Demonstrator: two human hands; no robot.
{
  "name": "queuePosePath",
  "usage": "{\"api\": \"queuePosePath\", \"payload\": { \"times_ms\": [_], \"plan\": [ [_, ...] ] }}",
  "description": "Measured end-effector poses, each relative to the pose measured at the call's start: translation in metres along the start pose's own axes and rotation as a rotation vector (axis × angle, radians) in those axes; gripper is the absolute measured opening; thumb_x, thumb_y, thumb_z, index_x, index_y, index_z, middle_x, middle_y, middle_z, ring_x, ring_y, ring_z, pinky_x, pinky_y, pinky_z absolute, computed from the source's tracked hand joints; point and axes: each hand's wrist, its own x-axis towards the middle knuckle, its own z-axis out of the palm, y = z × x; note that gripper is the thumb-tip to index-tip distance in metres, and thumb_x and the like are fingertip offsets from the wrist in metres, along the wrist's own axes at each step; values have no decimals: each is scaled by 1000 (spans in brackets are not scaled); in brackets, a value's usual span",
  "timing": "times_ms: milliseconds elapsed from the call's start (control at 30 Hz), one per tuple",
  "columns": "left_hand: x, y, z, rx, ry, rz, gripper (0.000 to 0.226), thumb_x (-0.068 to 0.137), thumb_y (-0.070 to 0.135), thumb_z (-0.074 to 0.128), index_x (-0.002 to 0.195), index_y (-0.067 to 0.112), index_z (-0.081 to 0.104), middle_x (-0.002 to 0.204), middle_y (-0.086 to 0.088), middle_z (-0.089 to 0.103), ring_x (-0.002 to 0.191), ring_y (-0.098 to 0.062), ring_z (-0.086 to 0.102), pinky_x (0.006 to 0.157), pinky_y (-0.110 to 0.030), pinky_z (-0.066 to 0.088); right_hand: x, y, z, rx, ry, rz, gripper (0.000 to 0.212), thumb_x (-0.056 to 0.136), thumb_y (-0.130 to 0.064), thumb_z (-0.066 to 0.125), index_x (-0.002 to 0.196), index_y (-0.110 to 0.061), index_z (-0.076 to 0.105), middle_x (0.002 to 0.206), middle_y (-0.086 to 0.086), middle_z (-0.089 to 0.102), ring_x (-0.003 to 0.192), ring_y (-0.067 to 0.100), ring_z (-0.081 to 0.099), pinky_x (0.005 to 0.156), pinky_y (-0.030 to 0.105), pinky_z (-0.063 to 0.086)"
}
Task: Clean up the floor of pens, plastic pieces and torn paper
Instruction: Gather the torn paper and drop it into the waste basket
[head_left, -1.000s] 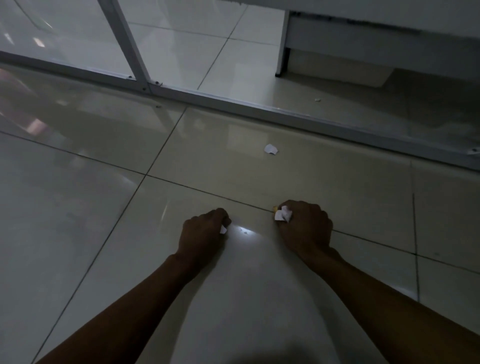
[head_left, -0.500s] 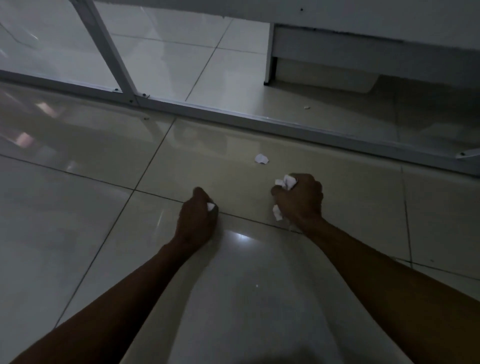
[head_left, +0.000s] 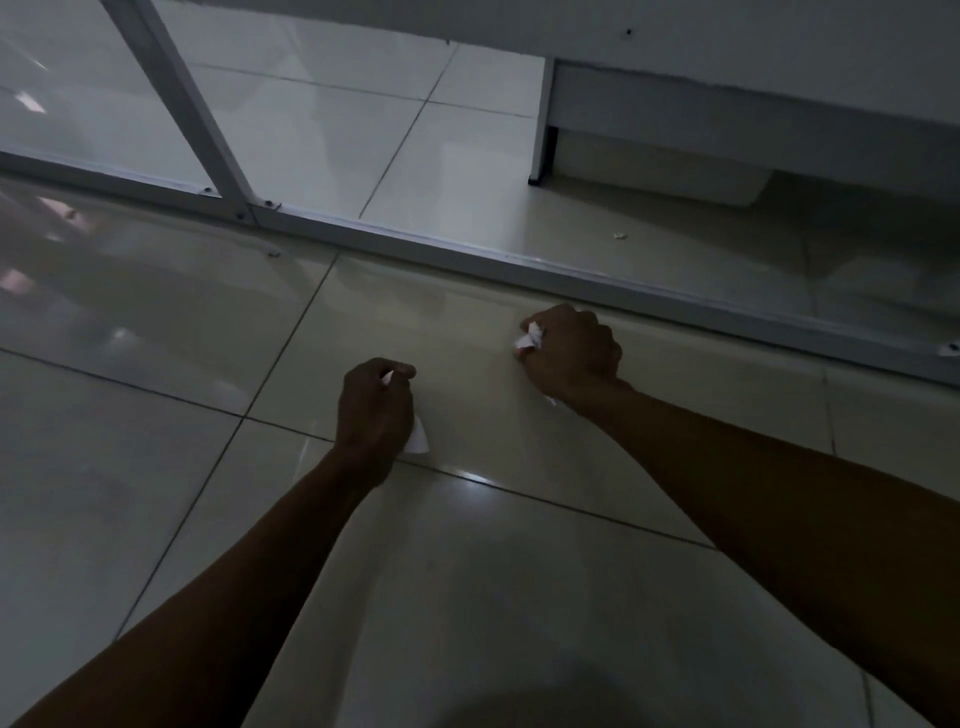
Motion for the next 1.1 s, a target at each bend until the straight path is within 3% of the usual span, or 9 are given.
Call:
{"api": "queuePosePath", "payload": {
  "times_ms": [167,333,400,500,633,767,867,1033,1100],
  "plan": [
    [0,15,-1,-136,-24,-25,22,96,19,55,85,6,68,67,-7,56,63,-17,51,66,-30,41,-4,1,8,-93,21,-81,23,90,-29,55,111,-22,63,121,8,58,111,34,54,90,33,39],
    [-1,28,1,-208,-4,-68,39,94,33,58,64,9,64,62,-7,58,58,-14,53,58,-25,42,-9,0,5,-26,-5,-78,21,88,-28,57,106,-18,63,118,10,59,109,34,54,90,32,40],
    [0,31,4,-257,23,-94,47,93,34,60,53,10,58,49,-3,55,51,-17,52,56,-27,42,-13,4,3,84,32,-44,11,86,-30,59,84,-20,63,103,10,63,100,32,60,82,29,43],
    [-5,38,11,-272,9,-95,56,93,35,60,45,9,47,34,2,45,43,-19,49,51,-26,43,-20,13,-4,265,65,-7,37,82,-26,59,51,-14,42,61,1,56,68,24,65,61,23,44],
    [-13,57,28,-278,8,-154,59,90,41,63,44,8,47,35,-2,46,40,-19,50,47,-22,41,-33,24,-27,491,73,54,40,79,-20,63,48,-13,38,39,-5,45,38,7,48,41,17,39],
    [-26,89,61,-369,-112,-225,59,84,38,70,37,12,47,34,-3,44,38,-20,45,54,-29,41,-47,39,-65,646,143,155,34,78,-22,69,55,-15,45,52,7,46,46,15,50,44,21,38],
    [-44,124,93,-373,-190,-186,49,84,34,71,46,12,48,44,-6,48,49,-20,48,59,-31,39,-59,54,-107,732,212,203,36,82,-22,70,57,-13,46,53,12,51,45,20,55,37,20,38],
    [-85,197,140,-401,-380,-133,45,89,34,63,55,11,45,30,2,40,32,-13,44,46,-19,35,-81,84,-189,838,353,207,45,82,-22,74,50,-14,43,34,-3,48,32,16,52,40,23,42],
    [-108,226,156,-396,-448,-90,45,89,33,62,54,12,44,34,-2,40,37,-18,44,47,-19,34,-96,102,-222,837,414,205,45,83,-21,73,49,-12,44,33,-2,48,31,15,50,39,20,40]
  ]
}}
